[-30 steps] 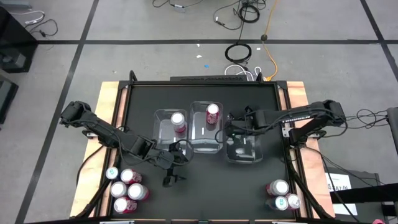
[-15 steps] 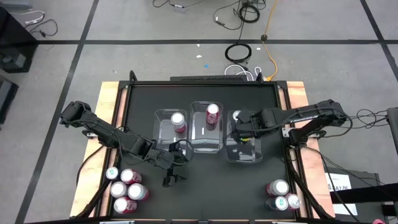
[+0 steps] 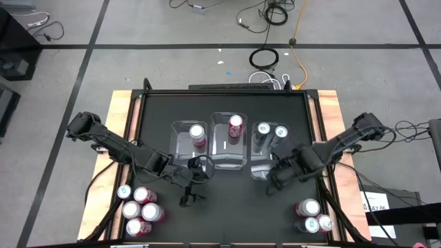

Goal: Sort soda cans
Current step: Put the top right white orange soda can into the middle left transparent bin

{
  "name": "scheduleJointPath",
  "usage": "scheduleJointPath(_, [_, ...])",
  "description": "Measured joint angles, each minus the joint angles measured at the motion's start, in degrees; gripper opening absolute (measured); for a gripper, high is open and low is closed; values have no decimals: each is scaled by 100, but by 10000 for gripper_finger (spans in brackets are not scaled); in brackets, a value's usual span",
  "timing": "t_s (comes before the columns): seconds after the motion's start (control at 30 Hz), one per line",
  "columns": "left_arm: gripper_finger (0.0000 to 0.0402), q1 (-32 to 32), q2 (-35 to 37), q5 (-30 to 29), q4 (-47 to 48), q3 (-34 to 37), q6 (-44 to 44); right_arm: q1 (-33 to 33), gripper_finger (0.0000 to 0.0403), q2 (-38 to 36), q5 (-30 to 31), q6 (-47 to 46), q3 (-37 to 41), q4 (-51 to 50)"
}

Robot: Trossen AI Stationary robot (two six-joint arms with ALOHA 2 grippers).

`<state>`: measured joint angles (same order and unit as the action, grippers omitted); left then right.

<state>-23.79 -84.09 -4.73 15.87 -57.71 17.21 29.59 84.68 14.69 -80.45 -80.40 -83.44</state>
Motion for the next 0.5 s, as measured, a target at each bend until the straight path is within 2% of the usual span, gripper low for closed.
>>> scheduleJointPath(0.33, [386, 360, 0, 7, -56, 0, -312, 1026, 325, 0, -771, -1398, 0, 37])
scheduleJointPath(0.5, [386, 468, 0, 200, -56, 0, -317, 1382, 325, 0, -1144, -2123, 0, -64])
